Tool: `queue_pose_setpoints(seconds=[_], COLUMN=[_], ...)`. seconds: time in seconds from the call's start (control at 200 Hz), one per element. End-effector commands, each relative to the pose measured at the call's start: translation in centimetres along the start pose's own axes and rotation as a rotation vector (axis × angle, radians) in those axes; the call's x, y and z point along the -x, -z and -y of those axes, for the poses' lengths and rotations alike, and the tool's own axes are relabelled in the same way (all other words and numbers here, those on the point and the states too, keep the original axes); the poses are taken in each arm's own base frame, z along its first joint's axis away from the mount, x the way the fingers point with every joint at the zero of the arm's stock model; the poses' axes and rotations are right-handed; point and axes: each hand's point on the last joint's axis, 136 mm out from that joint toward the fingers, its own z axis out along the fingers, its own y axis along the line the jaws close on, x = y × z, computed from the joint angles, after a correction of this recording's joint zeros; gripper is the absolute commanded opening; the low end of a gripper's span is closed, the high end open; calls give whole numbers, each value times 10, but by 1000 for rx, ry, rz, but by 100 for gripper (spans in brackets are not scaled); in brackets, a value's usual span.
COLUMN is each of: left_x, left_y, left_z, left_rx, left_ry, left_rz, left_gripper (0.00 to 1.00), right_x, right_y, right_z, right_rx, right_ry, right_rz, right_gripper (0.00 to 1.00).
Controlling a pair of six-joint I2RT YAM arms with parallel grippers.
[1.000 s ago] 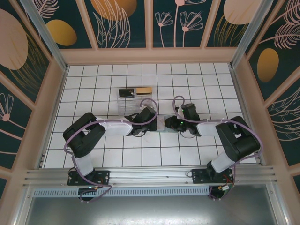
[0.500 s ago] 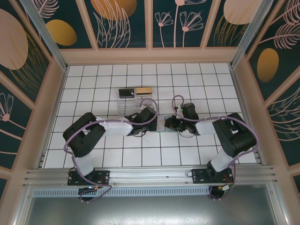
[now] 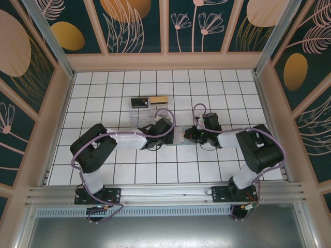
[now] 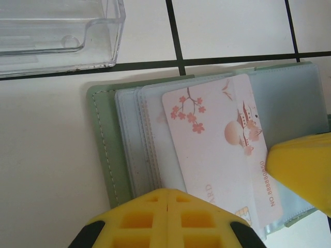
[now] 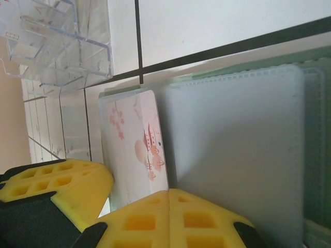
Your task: Take the credit cards out of the card holder
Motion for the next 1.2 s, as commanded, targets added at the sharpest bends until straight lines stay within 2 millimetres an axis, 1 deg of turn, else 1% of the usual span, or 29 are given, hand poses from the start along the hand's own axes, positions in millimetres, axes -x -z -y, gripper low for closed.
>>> queue_pose_setpoints(seconds=[0.0,0.14,0.18,0.28,0.39,0.566,0.756,0.831,0.916,0.996,1.196], left_x=[-22,-21,-21,-22,-23,-24,-25,-25,-25,-25,-25], left_y=[-8,-8,-8,-9,-10,-10,-12,-11,-11,-9,-8], left_z=[-29,-28,-27,-25,-24,-23,-21,-21,-22,-23,-27], left_rx=[111,110,109,98,95,87,79,80,84,87,104], left_ry=[3,-1,-2,-5,-7,-8,-10,-11,-12,-14,-18], left_rz=[-76,-76,-78,-82,-90,-95,-100,-101,-100,-98,-95], left_gripper=[0,0,0,0,0,0,0,0,0,0,0], right_x=[-5,-8,-7,-2,3,1,-2,-2,-3,-3,2], right_y=[6,7,7,6,3,-4,-7,-7,-6,-4,11], right_z=[3,2,2,-4,-9,-7,-5,-5,-3,0,12], right_rx=[-1,9,10,30,45,56,67,66,60,49,32], right_ry=[0,7,8,20,27,20,8,7,3,-2,-33], right_rz=[-1,-5,-2,6,9,-16,-30,-32,-31,-26,16], right_gripper=[0,0,10,22,24,24,23,21,12,8,6])
